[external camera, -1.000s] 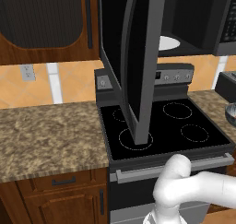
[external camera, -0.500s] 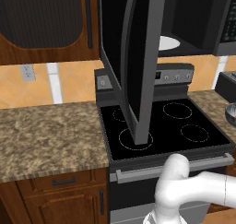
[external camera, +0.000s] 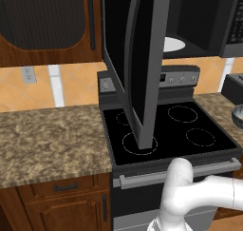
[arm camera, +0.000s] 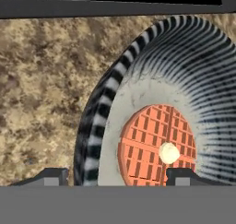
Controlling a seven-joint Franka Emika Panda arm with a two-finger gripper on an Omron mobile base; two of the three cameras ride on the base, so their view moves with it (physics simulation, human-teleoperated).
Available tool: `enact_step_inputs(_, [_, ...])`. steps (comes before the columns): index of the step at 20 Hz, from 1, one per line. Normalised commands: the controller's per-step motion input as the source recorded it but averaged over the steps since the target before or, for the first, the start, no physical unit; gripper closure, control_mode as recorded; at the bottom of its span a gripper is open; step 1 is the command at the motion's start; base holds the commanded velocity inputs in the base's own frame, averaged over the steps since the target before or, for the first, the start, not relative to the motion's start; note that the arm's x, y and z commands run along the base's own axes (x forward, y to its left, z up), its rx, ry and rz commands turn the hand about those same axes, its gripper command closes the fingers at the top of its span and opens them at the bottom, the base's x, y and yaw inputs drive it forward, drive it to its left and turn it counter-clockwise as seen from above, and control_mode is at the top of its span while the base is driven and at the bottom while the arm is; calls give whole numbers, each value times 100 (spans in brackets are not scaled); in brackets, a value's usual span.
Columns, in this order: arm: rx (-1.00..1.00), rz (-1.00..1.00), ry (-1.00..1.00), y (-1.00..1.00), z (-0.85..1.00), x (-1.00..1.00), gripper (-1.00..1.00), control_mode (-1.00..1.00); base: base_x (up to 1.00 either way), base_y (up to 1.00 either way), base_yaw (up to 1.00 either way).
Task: Open the microwave, place the bowl with waffle inside the microwave, then close the microwave door and turn it on.
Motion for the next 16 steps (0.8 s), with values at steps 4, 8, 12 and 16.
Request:
enact_step_inputs(4, [-4,0,0,-5,-17,17,100,-100,0,0,0])
enact_step_inputs(8, [-2,0,1,-9,-14,17,100,-100,0,0,0])
enact_step_inputs(12, [-1,0,1,-8,-7,6,100,-100,0,0,0])
enact_step_inputs(16, [-2,12,-10,-2,8,-72,100,-100,0,0,0])
